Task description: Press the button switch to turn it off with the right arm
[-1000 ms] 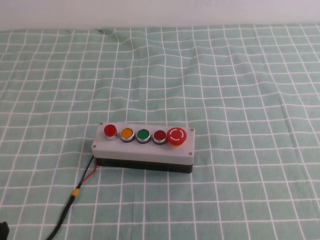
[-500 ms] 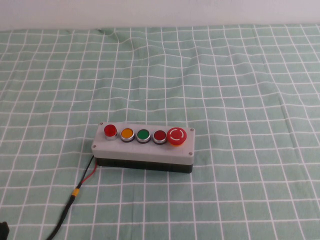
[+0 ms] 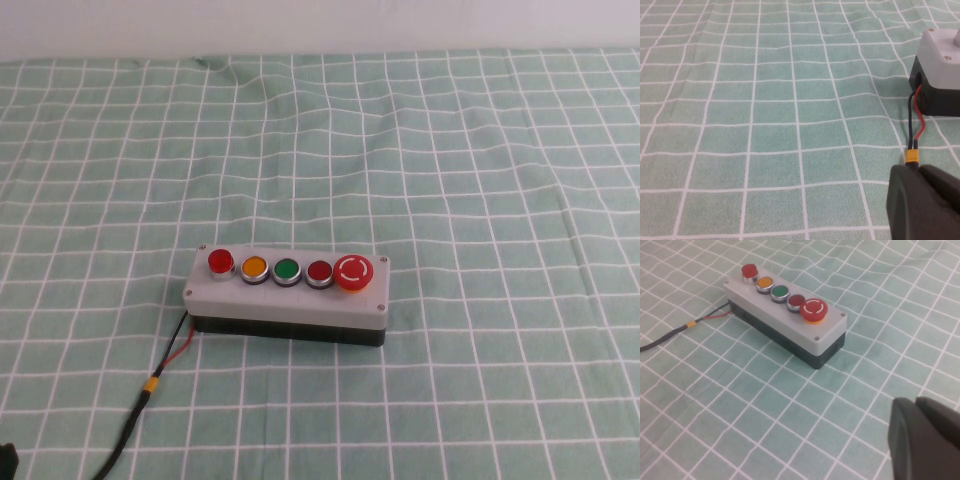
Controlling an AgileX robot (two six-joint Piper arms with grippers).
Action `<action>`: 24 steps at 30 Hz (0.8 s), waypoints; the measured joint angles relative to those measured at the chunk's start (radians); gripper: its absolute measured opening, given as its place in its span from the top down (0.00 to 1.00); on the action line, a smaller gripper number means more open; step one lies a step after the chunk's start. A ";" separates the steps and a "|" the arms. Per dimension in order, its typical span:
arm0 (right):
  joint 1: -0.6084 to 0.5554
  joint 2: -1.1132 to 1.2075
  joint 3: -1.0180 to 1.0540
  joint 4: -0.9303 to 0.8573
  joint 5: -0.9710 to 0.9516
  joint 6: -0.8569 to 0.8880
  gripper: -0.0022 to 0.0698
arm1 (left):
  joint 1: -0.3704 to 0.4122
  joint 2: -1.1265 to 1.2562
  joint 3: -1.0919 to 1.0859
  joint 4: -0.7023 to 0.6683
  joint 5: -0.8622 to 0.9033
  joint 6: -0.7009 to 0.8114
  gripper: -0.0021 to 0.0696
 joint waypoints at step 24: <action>-0.061 -0.035 0.002 0.033 0.016 0.000 0.99 | 0.000 0.000 0.000 0.000 0.000 0.000 0.98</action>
